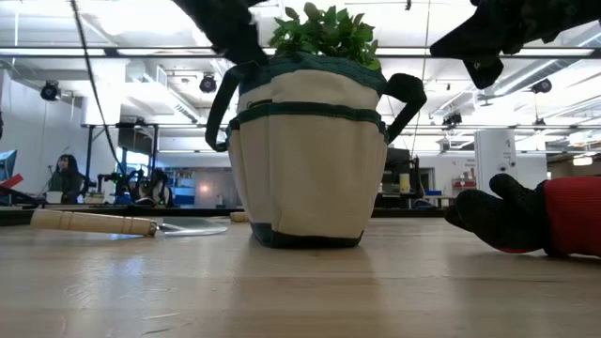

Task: Pick & Place Garden tools in Gardening bag
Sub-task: Put the green spray bottle into the green gardening bag

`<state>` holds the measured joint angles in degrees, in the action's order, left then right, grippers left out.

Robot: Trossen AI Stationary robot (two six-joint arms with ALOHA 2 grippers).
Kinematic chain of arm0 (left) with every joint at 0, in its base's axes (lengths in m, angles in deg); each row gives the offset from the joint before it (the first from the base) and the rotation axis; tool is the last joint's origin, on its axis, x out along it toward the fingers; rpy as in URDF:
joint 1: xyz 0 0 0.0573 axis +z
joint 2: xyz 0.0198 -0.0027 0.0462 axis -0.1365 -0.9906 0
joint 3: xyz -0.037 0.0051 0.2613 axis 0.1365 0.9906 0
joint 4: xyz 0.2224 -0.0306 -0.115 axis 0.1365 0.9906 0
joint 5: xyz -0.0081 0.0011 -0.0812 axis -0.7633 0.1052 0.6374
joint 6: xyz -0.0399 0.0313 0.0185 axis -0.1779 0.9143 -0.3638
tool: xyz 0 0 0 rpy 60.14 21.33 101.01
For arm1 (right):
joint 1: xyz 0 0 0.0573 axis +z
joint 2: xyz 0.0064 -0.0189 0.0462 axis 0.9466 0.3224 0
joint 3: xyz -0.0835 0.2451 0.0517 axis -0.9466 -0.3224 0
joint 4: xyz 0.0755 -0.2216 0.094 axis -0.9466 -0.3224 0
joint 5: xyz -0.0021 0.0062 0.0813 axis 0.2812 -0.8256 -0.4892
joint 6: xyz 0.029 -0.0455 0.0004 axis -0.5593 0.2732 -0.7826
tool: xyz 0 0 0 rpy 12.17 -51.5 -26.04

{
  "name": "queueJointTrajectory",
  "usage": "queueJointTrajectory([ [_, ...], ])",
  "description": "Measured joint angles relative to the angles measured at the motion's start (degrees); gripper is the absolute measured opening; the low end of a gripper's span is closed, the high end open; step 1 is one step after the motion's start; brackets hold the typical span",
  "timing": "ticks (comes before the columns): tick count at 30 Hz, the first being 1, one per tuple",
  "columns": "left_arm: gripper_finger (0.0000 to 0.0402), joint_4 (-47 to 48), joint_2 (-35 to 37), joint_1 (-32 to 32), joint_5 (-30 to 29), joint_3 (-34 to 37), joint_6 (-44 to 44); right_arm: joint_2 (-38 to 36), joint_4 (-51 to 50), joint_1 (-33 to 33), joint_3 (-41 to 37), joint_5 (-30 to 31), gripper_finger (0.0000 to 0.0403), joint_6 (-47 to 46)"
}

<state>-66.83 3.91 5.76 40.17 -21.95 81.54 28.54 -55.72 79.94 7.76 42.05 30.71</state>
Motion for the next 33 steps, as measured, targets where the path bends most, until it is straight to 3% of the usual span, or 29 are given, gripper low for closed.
queueJointTrajectory([
  [6,0.0133,-2.1,6.81,0.56,-0.39,10.53,-8.89,0.98,1.76,0.0,0.0,0.0,0.0008,-0.73],
  [11,0.0132,-5.22,7.77,0.63,0.9,16.51,-12.69,5.22,6.8,-0.03,0.0,0.03,0.0008,-0.48],
  [20,0.0132,-8.05,6.08,0.61,3.01,19.1,-15.28,16.89,8.97,-0.04,4.89,0.26,0.0008,0.68],
  [26,0.0132,-8.38,5.09,0.5,4.5,21.05,-17.86,24.55,7.85,-1.65,9.32,3.83,0.0009,3.34],
  [33,0.0132,-9.52,5.09,0.41,7.71,22.67,-20.5,29.39,5.89,-4.52,12.19,3.78,0.0009,3.42],
])
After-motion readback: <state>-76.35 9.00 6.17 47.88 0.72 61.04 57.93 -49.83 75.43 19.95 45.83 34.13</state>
